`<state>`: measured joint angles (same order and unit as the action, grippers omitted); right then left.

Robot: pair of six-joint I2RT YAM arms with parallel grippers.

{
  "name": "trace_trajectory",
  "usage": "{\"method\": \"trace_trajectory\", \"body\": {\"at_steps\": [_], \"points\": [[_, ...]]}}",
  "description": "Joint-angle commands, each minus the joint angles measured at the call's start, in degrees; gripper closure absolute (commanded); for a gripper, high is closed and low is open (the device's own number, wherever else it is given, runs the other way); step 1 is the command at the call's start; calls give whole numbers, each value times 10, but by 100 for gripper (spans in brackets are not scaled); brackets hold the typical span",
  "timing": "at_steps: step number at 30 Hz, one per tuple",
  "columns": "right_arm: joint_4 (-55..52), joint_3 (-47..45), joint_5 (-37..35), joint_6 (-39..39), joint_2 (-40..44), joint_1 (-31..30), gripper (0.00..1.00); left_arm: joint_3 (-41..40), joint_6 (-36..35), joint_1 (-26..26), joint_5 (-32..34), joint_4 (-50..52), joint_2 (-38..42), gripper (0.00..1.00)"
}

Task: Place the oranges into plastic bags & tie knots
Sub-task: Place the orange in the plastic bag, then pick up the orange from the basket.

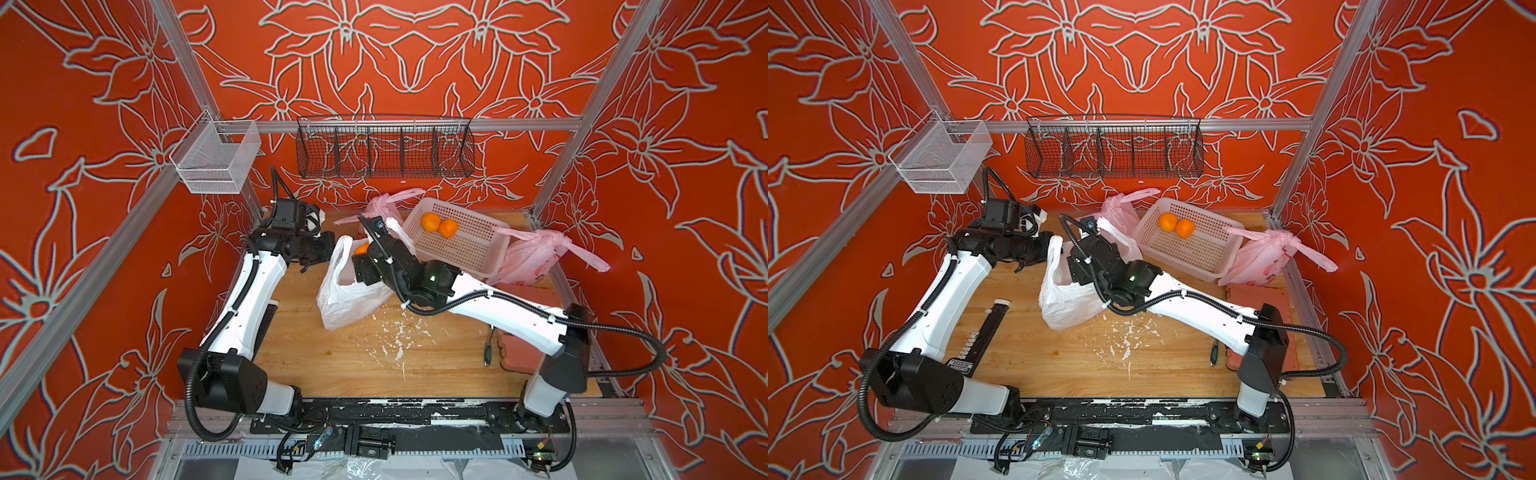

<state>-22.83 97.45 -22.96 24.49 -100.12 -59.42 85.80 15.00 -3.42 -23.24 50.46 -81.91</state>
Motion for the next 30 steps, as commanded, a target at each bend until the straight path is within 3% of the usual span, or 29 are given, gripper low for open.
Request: {"method": "trace_trajectory", "body": {"at_steps": [1, 9, 14, 19, 22, 23, 25, 27, 30], "points": [[-6, 9, 42, 15, -1, -5, 2, 2, -3, 2, -3, 4, 13, 100], [37, -42, 98, -40, 89, -34, 2, -2, -3, 2, 12, 6, 16, 100], [65, -153, 142, -108, 204, -89, 2, 3, -2, 3, 17, 7, 11, 100], [74, -295, 72, -93, 340, -114, 2, 5, -3, 3, 18, 8, 8, 100], [54, -359, -61, -43, 414, -107, 3, 4, -3, 3, 20, 8, 8, 100], [24, -367, -107, -11, 429, -89, 2, 3, -5, 3, 18, 8, 8, 100], [-44, -372, -114, 58, 442, -10, 3, 4, -15, 0, 7, 8, 9, 100], [-76, -378, -44, 111, 438, 98, 3, 5, -33, -20, 24, 8, 16, 100], [-73, -372, 88, 145, 385, 245, 4, 12, -77, -75, 139, 14, 24, 100]]}}
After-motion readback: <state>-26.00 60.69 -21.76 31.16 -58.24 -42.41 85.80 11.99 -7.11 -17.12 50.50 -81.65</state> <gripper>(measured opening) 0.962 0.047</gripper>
